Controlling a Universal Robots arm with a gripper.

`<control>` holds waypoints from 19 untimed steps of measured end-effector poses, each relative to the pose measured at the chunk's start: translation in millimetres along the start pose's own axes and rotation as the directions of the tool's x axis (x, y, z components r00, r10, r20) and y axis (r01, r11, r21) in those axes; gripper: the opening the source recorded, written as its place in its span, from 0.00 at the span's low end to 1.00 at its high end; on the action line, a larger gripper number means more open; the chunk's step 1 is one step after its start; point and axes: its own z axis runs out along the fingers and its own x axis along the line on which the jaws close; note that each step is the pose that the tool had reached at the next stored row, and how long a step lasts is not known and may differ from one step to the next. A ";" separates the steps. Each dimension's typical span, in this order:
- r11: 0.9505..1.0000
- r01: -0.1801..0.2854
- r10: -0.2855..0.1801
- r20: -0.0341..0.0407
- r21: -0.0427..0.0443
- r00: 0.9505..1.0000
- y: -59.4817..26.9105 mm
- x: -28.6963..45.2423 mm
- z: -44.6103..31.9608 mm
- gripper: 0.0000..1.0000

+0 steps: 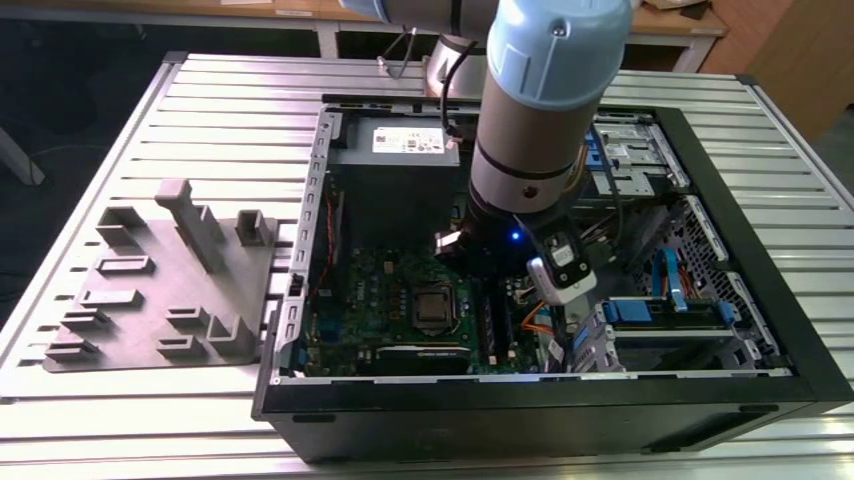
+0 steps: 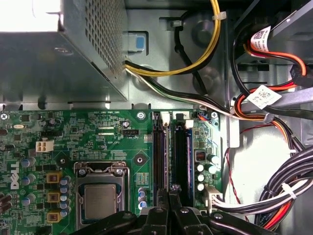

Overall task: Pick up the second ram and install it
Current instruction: 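Insert the second ram into the second slot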

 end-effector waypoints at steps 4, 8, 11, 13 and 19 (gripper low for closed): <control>1.000 0.000 0.000 0.000 0.000 1.000 0.0 0.1 0.6 0.09; 1.000 0.000 0.000 0.000 0.000 1.000 0.0 0.1 1.1 0.09; 1.000 0.000 0.000 0.000 0.000 1.000 0.0 0.2 2.2 0.09; 1.000 0.000 0.000 0.000 0.000 1.000 -0.1 0.3 2.2 0.09; 1.000 0.000 0.000 0.000 0.000 1.000 -0.1 0.3 3.1 0.09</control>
